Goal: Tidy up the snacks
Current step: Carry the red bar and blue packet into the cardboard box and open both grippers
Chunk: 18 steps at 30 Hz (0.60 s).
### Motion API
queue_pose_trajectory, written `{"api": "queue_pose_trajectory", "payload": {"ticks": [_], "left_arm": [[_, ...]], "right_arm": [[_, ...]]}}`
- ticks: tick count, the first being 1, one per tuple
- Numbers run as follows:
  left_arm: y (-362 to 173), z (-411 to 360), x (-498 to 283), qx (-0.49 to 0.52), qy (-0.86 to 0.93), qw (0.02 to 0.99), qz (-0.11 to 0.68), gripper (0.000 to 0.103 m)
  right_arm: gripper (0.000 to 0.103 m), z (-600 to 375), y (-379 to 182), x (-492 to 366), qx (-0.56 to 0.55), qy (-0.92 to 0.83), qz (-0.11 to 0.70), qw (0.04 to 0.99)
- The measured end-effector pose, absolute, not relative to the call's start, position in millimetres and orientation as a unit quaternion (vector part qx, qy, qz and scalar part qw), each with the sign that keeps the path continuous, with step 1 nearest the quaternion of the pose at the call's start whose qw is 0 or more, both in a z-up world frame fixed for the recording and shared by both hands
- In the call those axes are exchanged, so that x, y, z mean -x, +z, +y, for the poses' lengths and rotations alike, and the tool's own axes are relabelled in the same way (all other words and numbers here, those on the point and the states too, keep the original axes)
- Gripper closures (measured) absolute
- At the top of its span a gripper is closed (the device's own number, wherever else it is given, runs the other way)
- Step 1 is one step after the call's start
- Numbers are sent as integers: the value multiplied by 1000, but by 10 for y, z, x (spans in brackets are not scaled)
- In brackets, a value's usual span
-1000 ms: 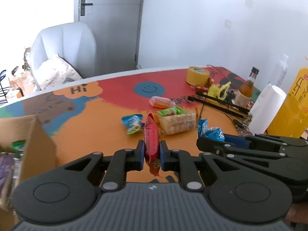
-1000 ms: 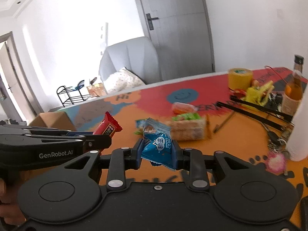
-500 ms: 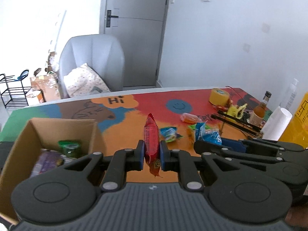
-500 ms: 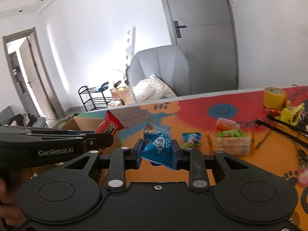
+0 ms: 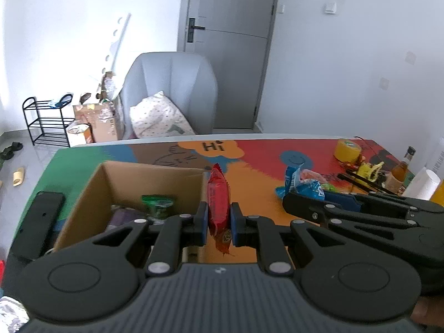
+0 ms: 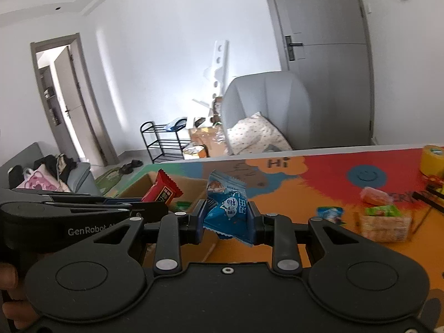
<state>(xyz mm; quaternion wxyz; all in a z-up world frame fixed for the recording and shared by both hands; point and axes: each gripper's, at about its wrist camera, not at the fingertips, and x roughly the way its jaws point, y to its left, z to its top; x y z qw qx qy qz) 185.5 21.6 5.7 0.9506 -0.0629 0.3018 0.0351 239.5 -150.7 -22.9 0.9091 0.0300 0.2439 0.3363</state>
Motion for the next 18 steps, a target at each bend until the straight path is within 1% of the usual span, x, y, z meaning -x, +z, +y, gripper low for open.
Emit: {"api": "queue_pose_trajectory", "payload": {"ticks": [10, 18], "left_arm": [[-1, 623, -1760, 83, 69, 945, 308, 88], [-134, 861, -1774, 99, 72, 935, 332, 88]], "right_arm": [[75, -1130, -236, -2375, -12, 364, 251, 897], [75, -923, -263, -2371, 1, 378, 258, 889]]}}
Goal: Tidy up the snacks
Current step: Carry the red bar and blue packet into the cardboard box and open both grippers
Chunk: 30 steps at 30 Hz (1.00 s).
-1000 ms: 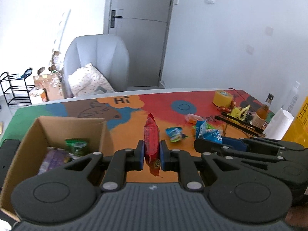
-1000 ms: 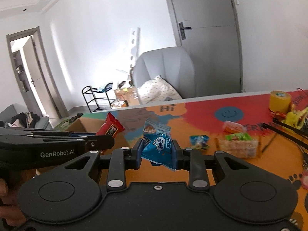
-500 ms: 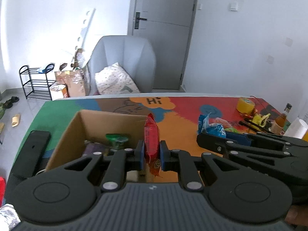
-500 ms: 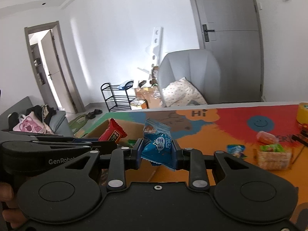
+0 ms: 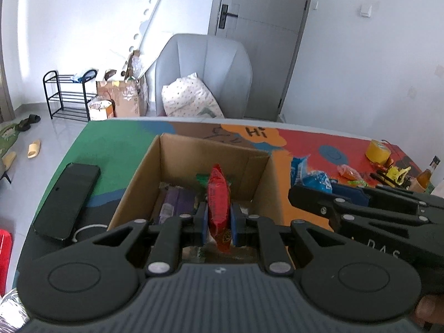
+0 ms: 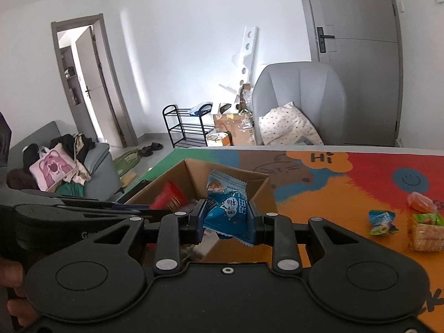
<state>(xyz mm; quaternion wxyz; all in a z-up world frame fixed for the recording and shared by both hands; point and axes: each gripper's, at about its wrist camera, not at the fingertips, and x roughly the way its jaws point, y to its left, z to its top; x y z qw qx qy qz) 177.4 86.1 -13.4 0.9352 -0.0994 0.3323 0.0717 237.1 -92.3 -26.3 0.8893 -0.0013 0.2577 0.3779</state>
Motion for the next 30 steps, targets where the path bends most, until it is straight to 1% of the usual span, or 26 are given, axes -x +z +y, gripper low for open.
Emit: {"api": "queue_pose_trajectory", "payload": {"ticks": [3, 11, 13, 14, 15, 16, 18, 19, 21, 22, 23, 24, 28, 30], "left_arm": [[-132, 924, -1728, 104, 81, 936, 327, 85], [-127, 1093, -1650, 118, 99, 933, 326, 85], [-126, 1115, -1635, 121, 102, 932, 326, 83], [-126, 1123, -1631, 122, 102, 932, 327, 81], [-122, 1137, -1626, 123, 102, 932, 327, 76], [-117, 1137, -1616, 123, 102, 932, 326, 74], [-109, 1129, -1608, 124, 103, 933, 323, 59], [-101, 1118, -1604, 123, 104, 933, 322, 55], [-96, 1097, -1604, 120, 107, 935, 317, 39], [-87, 1072, -1604, 117, 109, 936, 314, 35], [-82, 1053, -1594, 113, 110, 937, 311, 28], [-74, 1023, -1594, 109, 109, 939, 309, 23], [-59, 937, -1616, 105, 99, 940, 310, 20], [-60, 883, -1630, 105, 93, 940, 311, 19]], "right_arm": [[75, -871, -265, -2354, 4, 382, 259, 887], [75, -745, -268, -2291, 9, 396, 265, 879], [70, -724, -260, -2287, 7, 401, 270, 875], [61, -731, -253, -2280, 5, 400, 271, 875], [57, -739, -243, -2275, 3, 398, 269, 877], [57, -750, -236, -2276, 3, 397, 267, 878], [57, -789, -221, -2280, 1, 391, 266, 881], [57, -822, -217, -2287, -1, 387, 266, 883], [57, -895, -206, -2297, -4, 378, 265, 887], [57, -929, -206, -2307, -5, 374, 266, 888], [56, -969, -208, -2313, -8, 371, 268, 889], [55, -1002, -210, -2315, -10, 367, 270, 890], [54, -1151, -226, -2306, -12, 350, 272, 896], [47, -1245, -231, -2297, -14, 341, 272, 900]]}}
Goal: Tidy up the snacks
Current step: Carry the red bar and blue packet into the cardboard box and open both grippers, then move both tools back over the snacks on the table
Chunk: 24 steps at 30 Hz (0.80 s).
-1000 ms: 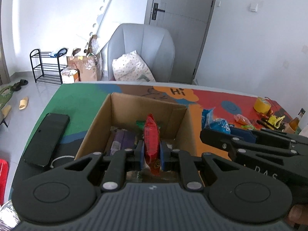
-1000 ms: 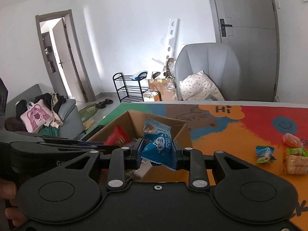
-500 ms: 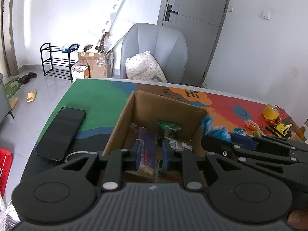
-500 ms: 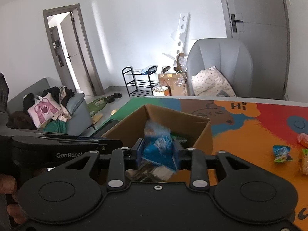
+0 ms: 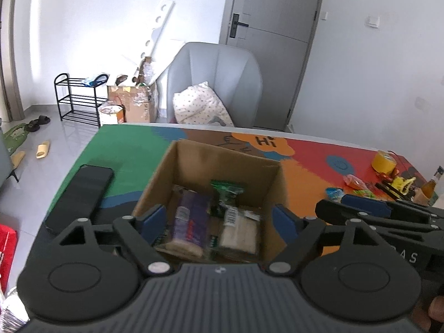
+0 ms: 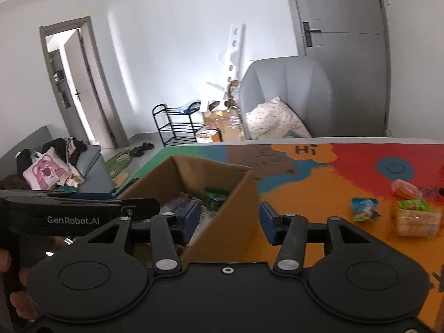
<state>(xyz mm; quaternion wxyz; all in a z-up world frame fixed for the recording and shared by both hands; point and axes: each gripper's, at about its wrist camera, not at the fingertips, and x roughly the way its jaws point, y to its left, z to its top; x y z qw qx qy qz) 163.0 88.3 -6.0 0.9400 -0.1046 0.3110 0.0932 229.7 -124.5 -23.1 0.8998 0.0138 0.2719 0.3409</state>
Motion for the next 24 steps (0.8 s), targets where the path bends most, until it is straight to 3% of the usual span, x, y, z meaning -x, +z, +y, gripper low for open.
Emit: {"api": "queue_pose_trajectory", "payload": {"ticks": [7, 18, 24], "left_arm": [[-56, 605, -1668, 87, 71, 944, 310, 16], [-80, 186, -1693, 80, 31, 946, 312, 13], [-91, -23, -1666, 80, 7, 948, 309, 13]], "right_arm": [[44, -1569, -285, -2311, -31, 308, 282, 908], [30, -2177, -340, -2216, -60, 248, 288, 923], [29, -2424, -358, -2138, -63, 223, 286, 930]]}}
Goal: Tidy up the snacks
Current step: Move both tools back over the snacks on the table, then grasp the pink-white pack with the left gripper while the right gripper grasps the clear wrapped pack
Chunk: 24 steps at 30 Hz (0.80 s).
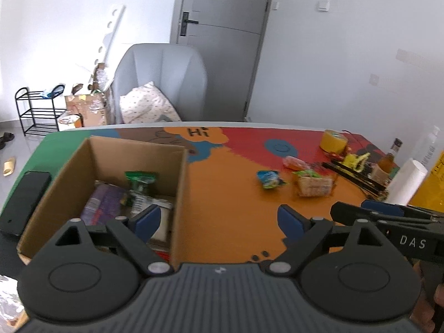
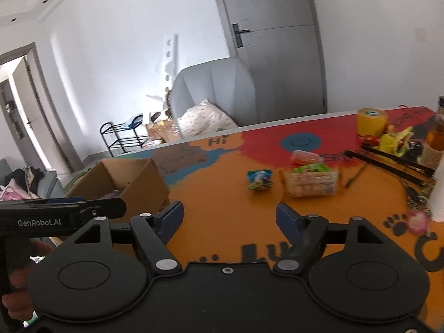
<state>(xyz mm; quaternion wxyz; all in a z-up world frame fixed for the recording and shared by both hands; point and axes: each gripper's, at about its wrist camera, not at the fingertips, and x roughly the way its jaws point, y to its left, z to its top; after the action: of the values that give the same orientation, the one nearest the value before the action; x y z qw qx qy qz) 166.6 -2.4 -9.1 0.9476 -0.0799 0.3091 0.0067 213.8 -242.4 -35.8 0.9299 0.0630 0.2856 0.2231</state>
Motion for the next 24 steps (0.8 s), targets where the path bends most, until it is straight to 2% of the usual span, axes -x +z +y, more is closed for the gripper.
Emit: {"api": "queue_pose_trajectory", "payload": {"ticks": [10, 24], "left_arm": [[-187, -392, -1647, 75, -31, 945, 318, 13], [-491, -703, -1751, 66, -79, 934, 342, 13]], "right_arm": [[34, -2720, -498, -2044, -63, 196, 301, 931], [50, -2909, -844, -2021, -66, 166, 339, 924]]}}
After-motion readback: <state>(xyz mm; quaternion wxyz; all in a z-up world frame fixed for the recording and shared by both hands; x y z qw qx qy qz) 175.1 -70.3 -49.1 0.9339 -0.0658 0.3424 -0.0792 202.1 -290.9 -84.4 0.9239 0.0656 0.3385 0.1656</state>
